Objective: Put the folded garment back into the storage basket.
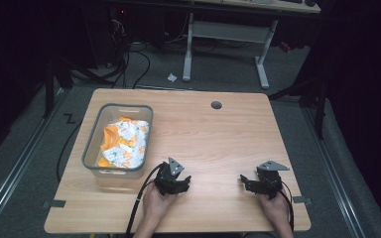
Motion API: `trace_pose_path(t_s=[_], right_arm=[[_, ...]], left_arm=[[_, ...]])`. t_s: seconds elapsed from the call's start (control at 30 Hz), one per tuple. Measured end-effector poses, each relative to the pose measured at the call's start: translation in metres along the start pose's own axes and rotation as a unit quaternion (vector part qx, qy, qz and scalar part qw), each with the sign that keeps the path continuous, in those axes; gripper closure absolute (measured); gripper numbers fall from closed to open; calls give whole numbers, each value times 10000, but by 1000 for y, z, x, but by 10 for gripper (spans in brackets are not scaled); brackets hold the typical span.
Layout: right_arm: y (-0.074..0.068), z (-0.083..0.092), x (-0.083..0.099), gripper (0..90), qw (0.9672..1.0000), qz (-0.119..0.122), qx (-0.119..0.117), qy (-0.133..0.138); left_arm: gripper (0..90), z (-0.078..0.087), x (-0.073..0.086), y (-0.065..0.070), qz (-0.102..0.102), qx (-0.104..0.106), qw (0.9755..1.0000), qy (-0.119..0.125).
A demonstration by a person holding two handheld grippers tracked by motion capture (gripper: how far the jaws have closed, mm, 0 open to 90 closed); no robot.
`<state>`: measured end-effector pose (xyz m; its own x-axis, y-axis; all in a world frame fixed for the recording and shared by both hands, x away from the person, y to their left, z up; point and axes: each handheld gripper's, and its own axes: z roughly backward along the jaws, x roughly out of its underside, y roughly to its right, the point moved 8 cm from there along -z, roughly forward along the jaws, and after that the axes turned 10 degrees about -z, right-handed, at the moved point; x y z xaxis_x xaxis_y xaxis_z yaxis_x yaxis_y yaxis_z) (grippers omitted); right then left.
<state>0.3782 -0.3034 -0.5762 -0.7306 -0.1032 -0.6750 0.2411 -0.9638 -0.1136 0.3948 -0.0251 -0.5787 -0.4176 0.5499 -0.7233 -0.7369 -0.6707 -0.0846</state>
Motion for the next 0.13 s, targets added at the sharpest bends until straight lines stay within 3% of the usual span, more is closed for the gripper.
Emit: trace_pose_path(t_s=[0.13], right_arm=[[0,0,0,235,10000,-8,3,-4]], left_arm=[[329,0,0,0,-1,6,10000,-6]])
